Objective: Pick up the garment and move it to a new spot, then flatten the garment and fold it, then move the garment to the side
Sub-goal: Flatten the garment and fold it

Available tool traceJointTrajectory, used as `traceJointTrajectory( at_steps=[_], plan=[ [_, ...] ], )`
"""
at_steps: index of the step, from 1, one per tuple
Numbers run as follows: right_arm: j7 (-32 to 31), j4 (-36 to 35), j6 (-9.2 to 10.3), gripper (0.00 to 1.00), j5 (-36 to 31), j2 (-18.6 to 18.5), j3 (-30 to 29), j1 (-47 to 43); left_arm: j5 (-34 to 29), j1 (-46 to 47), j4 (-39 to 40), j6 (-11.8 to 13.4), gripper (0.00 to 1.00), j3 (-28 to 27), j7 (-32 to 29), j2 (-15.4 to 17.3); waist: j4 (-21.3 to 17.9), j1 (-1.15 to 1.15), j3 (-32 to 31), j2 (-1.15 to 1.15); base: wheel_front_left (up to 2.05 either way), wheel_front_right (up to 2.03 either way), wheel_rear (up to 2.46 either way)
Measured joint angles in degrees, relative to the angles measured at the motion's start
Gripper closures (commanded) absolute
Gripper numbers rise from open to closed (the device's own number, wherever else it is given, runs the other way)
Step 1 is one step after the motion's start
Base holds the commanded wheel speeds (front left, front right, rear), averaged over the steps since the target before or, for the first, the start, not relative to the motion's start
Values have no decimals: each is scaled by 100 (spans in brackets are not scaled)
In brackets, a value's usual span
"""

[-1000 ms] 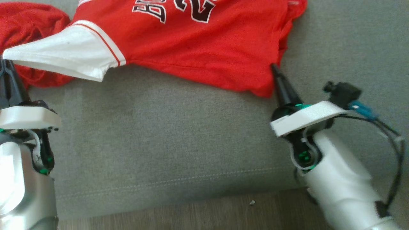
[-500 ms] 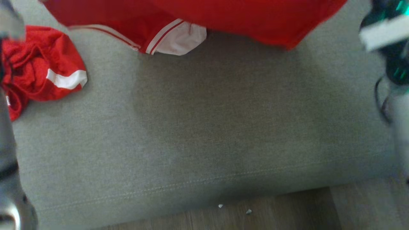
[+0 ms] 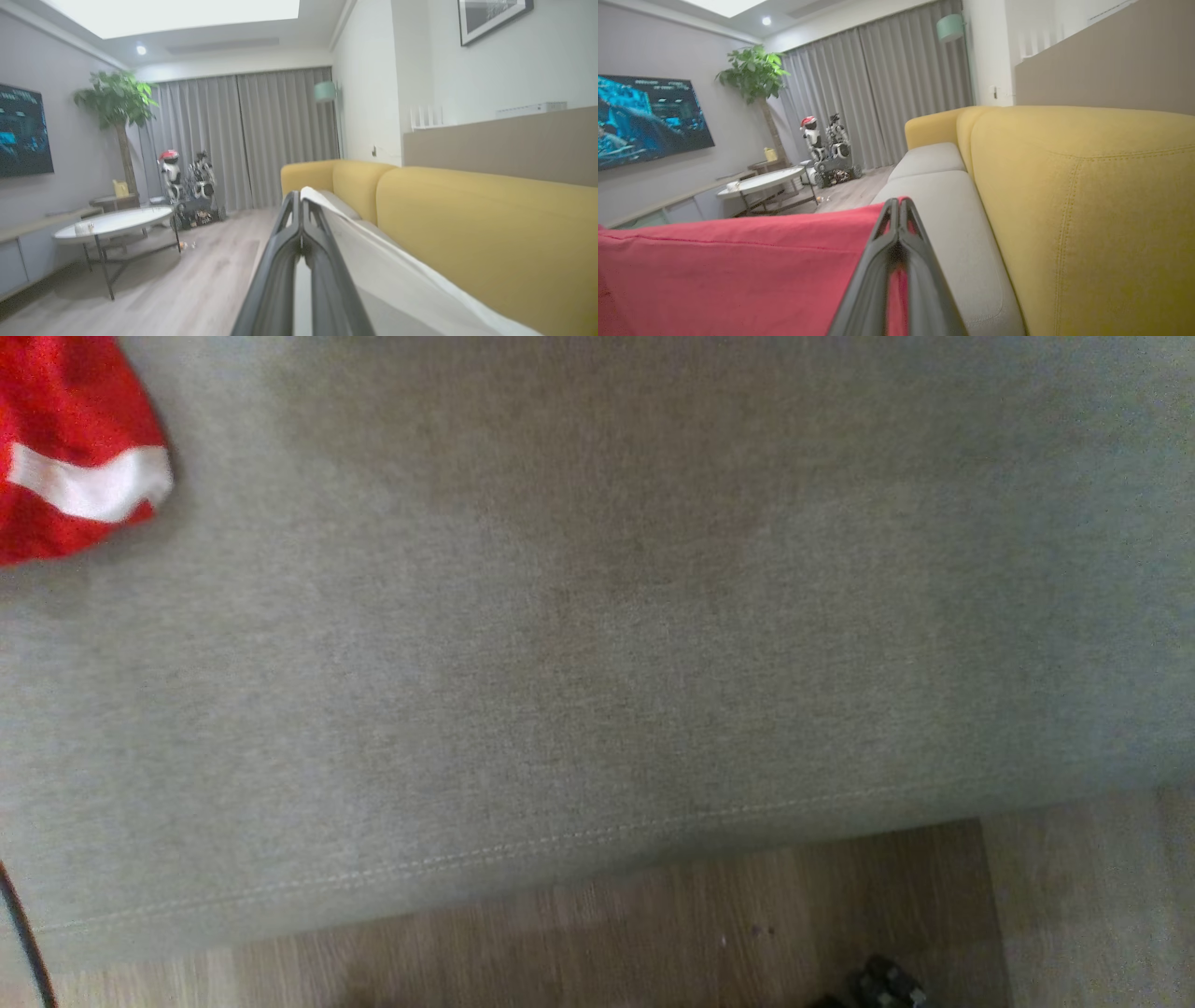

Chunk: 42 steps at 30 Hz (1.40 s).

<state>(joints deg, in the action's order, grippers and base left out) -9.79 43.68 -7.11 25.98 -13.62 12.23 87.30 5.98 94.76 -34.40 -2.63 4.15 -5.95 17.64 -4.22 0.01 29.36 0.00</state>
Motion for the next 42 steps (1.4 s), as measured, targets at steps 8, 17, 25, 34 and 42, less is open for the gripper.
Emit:
traceJointTrajectory(
  at_steps=[8, 17, 25, 34, 42],
  plan=[
    [1986, 1292, 0, 100, -1182, 350, -824, 1187, -571, 1183, -918, 361, 100, 293, 2016, 120, -187, 0, 717, 0, 0, 0, 0],
    [2459, 1258, 0, 100, -2031, 174, -1161, 1529, -190, 1040, 1181, 2, 100, 247, 2119, 190, 117, 0, 1370, 0, 0, 0, 0],
    [2457, 1467, 0, 100, -1761, 249, -775, 36, 510, -1720, 1299, -350, 100, 170, 2116, 60, 480, 0, 1125, 0, 0, 0, 0],
    [2107, 1026, 0, 100, -249, 224, 119, -2108, 2053, -5186, 1757, -449, 100, 255, 1573, -113, 568, -1, 149, 0, 0, 0, 0],
    [1376, -380, 0, 100, 839, -266, 417, -4654, 2835, -8499, 2882, -261, 100, 265, 835, -245, 511, -1, -824, -1, 0, 0, 0]
  ],
)
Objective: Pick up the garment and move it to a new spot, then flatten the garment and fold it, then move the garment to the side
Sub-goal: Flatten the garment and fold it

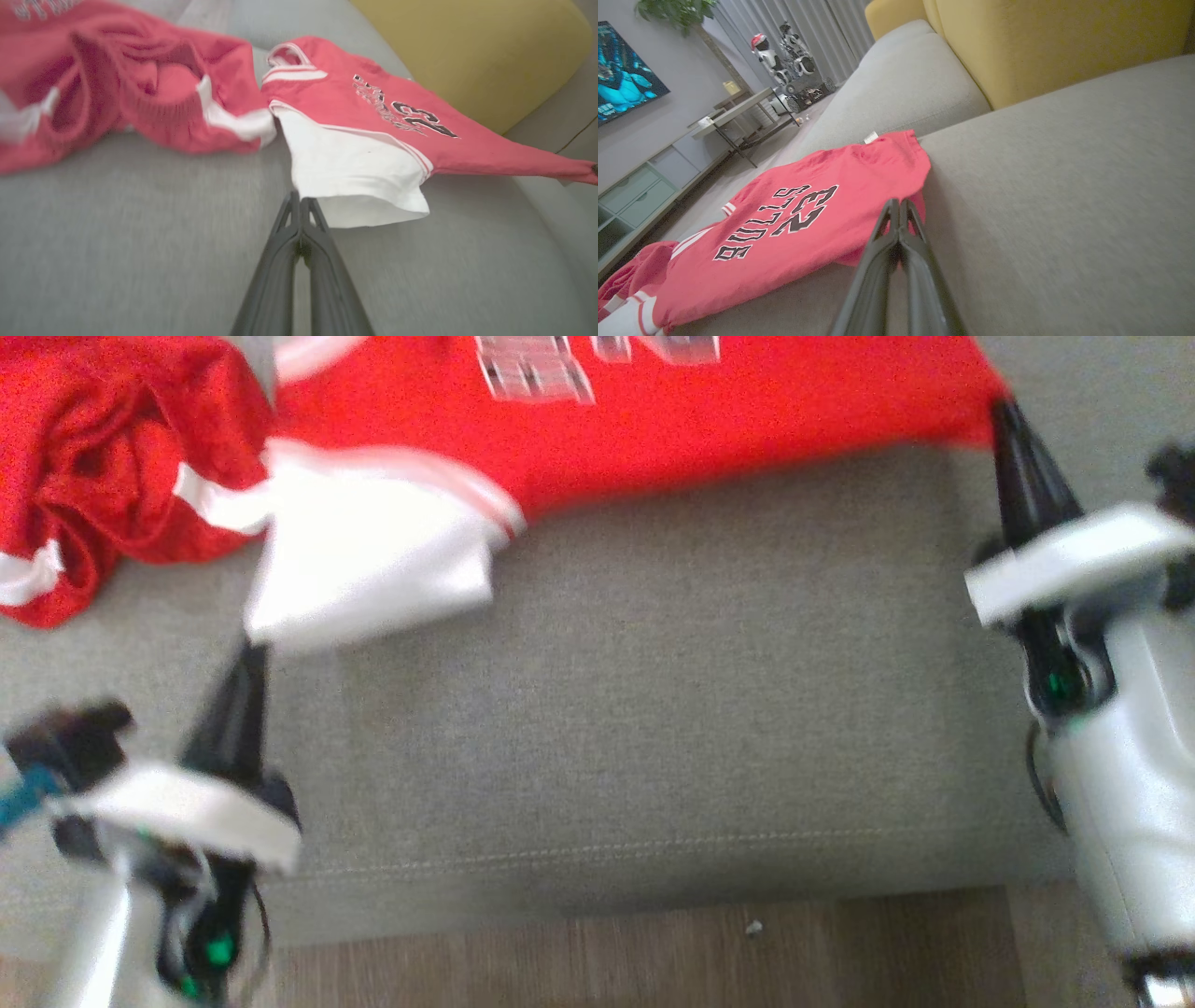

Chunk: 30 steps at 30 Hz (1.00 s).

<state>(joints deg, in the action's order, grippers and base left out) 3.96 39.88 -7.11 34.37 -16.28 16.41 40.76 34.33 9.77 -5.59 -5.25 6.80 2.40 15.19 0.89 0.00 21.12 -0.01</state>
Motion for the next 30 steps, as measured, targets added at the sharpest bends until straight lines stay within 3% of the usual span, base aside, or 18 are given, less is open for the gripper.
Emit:
traceJointTrajectory(
  at_steps=[11, 20, 26, 30],
  plan=[
    [-936, -1948, 0, 100, -9, -60, -1009, -2293, 310, -1831, 1110, 636, 100, 127, -697, -182, 7, 0, -614, 0, 0, 0, 0],
    [-1855, -3400, 0, 100, -459, 371, -1849, -3588, 512, -2527, 1880, 950, 100, 172, -1248, -162, 111, 0, -726, 0, 0, 0, 0],
    [-2187, -3538, 0, 100, -1432, 534, -2073, -3585, 658, -2013, 1779, 917, 100, 240, -1406, -205, 172, 0, -778, 0, 0, 0, 0],
    [-2199, -3304, 0, 100, -1671, 688, -2157, -3432, 656, -1536, 1481, 876, 100, 278, -1413, -237, 187, 0, -759, 0, 0, 0, 0]
  ],
)
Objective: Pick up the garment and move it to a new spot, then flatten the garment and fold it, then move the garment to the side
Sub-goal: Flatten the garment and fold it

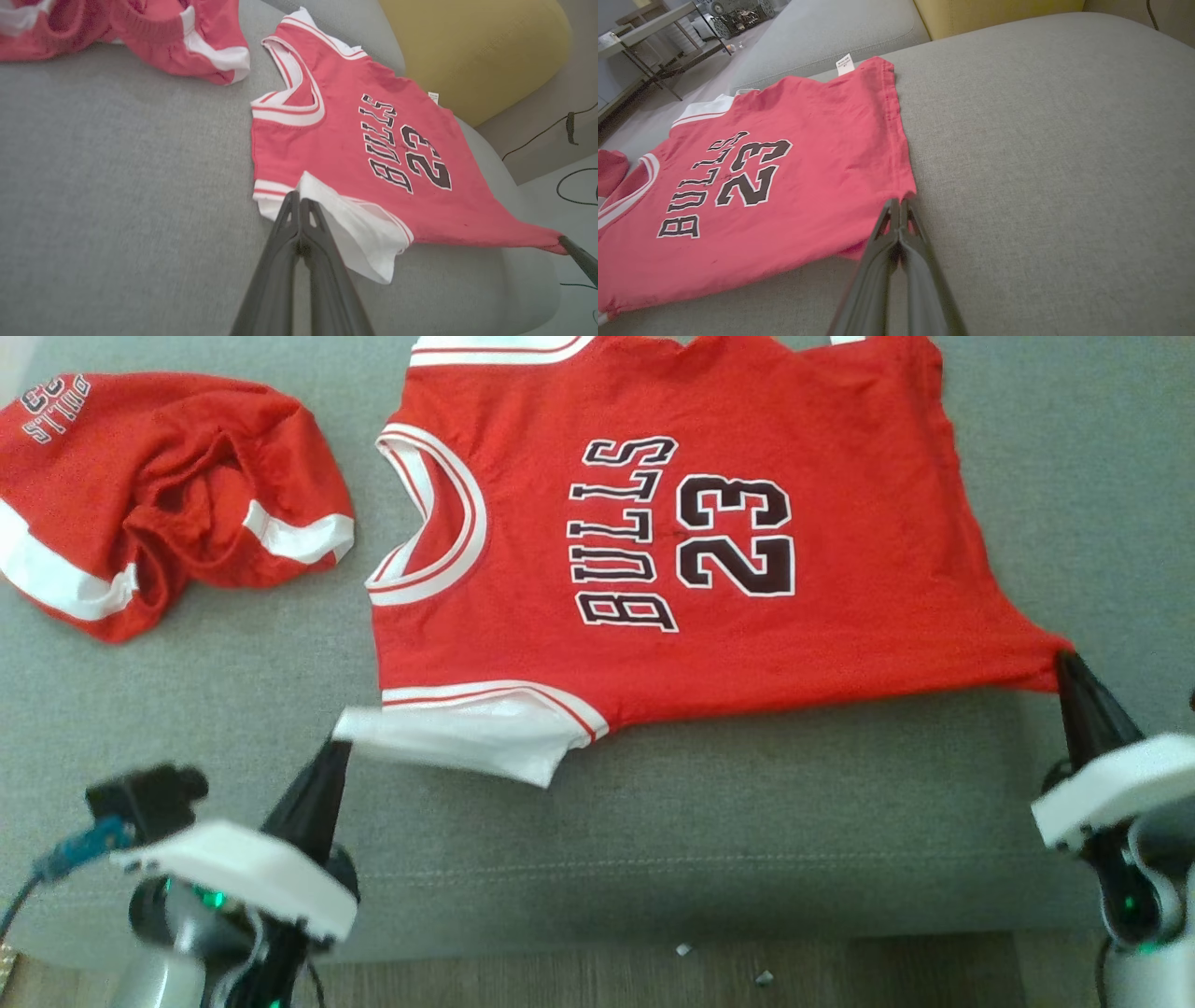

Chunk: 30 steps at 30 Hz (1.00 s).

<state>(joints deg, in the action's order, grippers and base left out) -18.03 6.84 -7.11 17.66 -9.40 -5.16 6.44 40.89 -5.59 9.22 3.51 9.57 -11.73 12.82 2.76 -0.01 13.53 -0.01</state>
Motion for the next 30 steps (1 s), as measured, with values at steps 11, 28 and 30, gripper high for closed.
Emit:
traceJointTrajectory(
  at_steps=[11, 28, 30],
  plan=[
    [545, 1244, 0, 100, -444, 218, -240, 1660, -116, 2118, -1263, -288, 100, 33, 525, -234, 0, 0, 471, 0, 0, 0, 0],
    [1572, 2746, 0, 0, -617, 330, -282, 3173, -602, 3903, -3147, -713, 0, 90, 1883, -430, -12, 0, 1182, 0, 0, 0, 0],
    [1723, 2844, 0, 0, -616, 336, -333, 3175, -592, 3899, -3253, -725, 0, 83, 2000, -472, -11, 0, 1176, 0, 0, 0, 0]
  ],
)
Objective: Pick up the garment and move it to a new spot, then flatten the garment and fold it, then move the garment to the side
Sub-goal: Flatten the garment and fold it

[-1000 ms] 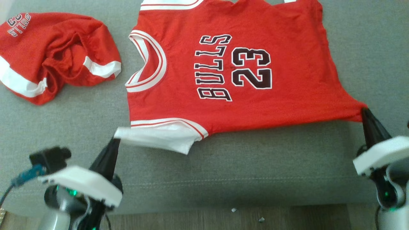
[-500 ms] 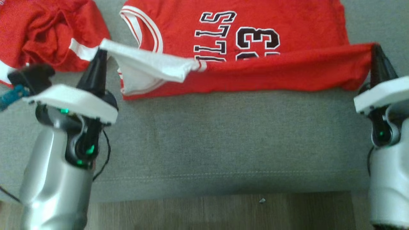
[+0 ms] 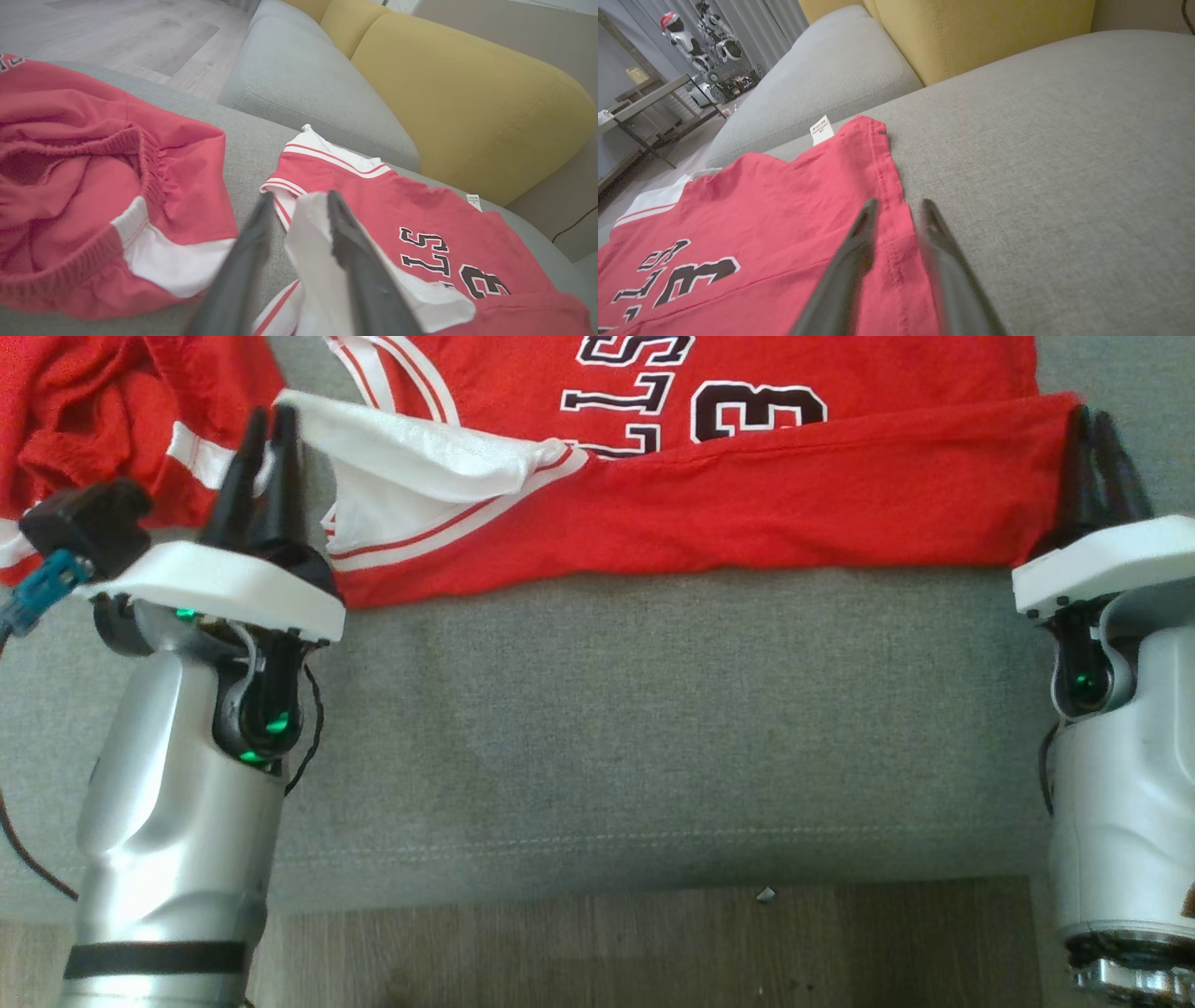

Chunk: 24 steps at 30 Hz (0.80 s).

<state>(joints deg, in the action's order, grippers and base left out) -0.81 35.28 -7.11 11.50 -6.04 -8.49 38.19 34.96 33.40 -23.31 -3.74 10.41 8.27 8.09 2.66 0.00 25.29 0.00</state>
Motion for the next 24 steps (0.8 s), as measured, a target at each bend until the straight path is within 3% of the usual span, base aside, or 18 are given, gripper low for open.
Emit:
traceJointTrajectory(
  at_steps=[7, 14, 24],
  plan=[
    [552, -204, 0, 0, 25, 136, -51, -152, -325, -324, 208, 54, 0, 2, 528, 8, -25, 0, -79, 0, 0, 0, 0],
    [606, -745, 0, 0, 151, 215, 4, -827, -836, -1381, 82, 227, 0, 494, 485, 79, -22, 0, -119, 0, 0, 0, 0],
    [427, -1005, 0, 0, 127, 240, 141, -904, -967, -1062, -433, 330, 0, 625, 272, 101, -44, 0, -186, 0, 0, 0, 0]
  ],
)
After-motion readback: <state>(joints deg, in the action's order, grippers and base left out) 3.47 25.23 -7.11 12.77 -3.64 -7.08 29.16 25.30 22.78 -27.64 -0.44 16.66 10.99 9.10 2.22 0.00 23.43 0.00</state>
